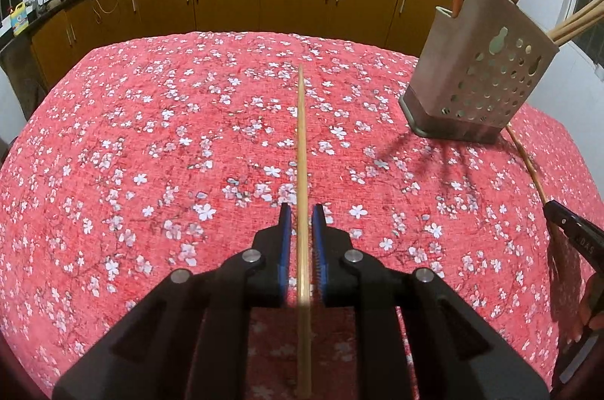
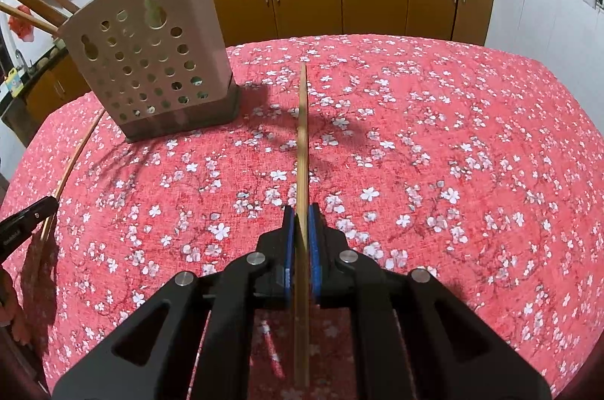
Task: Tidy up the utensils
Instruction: 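Grasp the last wooden chopstick with the left tool while the right tool grasps another, then drop the left tool's chopstick into the beige holder and open, while the right tool does likewise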
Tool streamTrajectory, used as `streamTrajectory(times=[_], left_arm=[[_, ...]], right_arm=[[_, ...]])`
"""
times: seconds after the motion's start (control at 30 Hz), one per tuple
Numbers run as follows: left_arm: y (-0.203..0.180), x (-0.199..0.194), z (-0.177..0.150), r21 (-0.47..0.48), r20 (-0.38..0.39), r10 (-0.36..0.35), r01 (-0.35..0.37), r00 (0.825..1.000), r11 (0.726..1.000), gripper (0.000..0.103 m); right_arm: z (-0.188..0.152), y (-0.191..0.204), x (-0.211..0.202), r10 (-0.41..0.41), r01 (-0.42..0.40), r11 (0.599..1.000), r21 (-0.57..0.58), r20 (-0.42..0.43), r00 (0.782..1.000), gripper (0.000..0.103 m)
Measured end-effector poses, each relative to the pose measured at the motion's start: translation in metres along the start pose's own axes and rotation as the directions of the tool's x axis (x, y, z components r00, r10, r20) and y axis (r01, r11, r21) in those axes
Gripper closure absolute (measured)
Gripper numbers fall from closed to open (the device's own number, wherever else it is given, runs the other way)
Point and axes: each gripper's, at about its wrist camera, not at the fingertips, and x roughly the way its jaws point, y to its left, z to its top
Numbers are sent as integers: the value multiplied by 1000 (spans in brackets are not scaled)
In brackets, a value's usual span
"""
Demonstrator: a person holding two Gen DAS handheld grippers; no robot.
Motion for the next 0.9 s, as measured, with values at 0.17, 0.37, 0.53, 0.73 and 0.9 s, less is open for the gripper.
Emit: streamTrajectory(times=[0.17, 0.37, 0.53, 0.73, 0.9], left_arm=[[0, 0, 0, 0, -2, 1, -1, 1000, 1000, 89], [-1, 0, 1, 0, -3, 1, -1, 1000, 1000, 89], [-1, 0, 1, 2, -4, 4, -4, 1000, 1000, 89], [-12, -7, -10, 45, -7, 34, -34, 999, 998, 89], [-17, -12, -15, 64, -10, 35, -34, 999, 997, 94]], right_arm=[[0, 0, 0, 3, -3, 1000, 5, 0, 1000, 94], [1, 0, 0, 2, -2, 1000, 4, -1, 1000, 94], [1, -1, 0, 2, -2, 1000, 4, -1, 1000, 94], [-6, 3, -7, -1, 1, 1000, -15, -3, 1000, 94], [-7, 2, -10, 12, -12, 1000, -5, -2, 1000, 95]])
